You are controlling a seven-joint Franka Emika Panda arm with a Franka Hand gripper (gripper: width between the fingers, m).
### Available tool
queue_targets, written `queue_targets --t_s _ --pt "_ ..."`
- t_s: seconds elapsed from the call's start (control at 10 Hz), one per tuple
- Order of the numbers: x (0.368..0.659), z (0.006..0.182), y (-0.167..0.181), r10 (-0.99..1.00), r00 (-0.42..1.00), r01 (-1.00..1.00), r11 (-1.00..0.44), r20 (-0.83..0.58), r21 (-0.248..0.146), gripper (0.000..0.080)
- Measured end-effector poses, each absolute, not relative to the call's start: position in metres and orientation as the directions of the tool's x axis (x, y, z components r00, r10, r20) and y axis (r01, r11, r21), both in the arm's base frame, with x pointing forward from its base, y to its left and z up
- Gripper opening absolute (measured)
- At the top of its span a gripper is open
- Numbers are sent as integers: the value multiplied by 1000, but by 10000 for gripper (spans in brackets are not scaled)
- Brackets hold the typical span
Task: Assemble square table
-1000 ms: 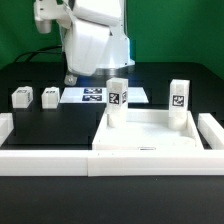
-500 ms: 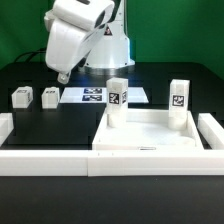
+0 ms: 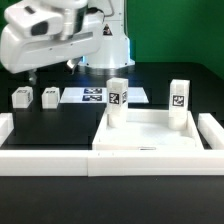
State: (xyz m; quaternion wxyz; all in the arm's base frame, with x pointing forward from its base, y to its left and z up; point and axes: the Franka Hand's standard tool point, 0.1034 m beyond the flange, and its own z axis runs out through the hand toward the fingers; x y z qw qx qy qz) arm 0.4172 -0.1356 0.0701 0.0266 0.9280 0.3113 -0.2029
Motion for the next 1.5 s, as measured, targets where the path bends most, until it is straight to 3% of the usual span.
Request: queue_targets --t_s 0.1,0.3,0.6,0.8,1.0,1.1,1.5 --pt "409 60 -149 388 822 384 -918 -416 -97 649" --pt "414 56 -149 264 875 270 -962 -405 -42 649" --pt "409 48 -142 7 899 10 -1000 -438 5 649" --pt "398 32 -150 -57 851 -77 -997 -522 -17 649" --pt "374 32 -140 -59 745 -125 -991 -665 -53 649" --pt "376 28 -137 -46 711 -122 -991 -702 -58 649" --pt "377 25 -133 -15 681 -101 -992 -732 -74 649"
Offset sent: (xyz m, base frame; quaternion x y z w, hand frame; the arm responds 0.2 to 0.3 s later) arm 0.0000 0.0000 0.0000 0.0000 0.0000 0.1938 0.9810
